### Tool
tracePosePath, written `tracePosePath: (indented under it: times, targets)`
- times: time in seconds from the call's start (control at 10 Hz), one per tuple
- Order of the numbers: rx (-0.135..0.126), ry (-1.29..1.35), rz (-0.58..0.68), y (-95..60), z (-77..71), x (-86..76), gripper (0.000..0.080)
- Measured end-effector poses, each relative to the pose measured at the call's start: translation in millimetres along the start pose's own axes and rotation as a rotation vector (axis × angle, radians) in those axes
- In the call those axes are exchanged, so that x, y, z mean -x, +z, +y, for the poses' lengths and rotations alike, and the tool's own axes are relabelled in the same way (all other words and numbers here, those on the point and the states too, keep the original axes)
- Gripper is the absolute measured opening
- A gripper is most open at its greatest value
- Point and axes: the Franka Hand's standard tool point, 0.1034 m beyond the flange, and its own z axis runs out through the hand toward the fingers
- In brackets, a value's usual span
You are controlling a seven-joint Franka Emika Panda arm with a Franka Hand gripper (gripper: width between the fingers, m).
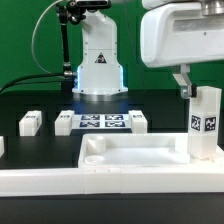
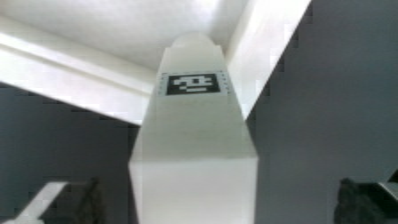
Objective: Assemble desk
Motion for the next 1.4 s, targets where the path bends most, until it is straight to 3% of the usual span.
tracePosePath:
  times: [0.2,0.4,0.7,1.1,1.2,1.3,1.4]
  targets:
    - [0.005,0.007,0.005,1.1,12.0,-5.0,0.0649]
    - [0.005,0.025,0.001,1.8,13.3,-4.1,0.0649]
    - [0.003,0.113,0.002,1.8,12.4,-4.3,0.0285]
    - [0.004,0.414,0.008,2.0,12.8,-4.5,0.0285]
    - [0.017,0.603,0.015,2.5,11.8,-2.9,0.0285]
    - [0.012,0.731,0.015,2.6,12.9,-2.5,0.0285]
    - [-0.013,0.913,0.018,3.2,17.7,-1.9,0.0287]
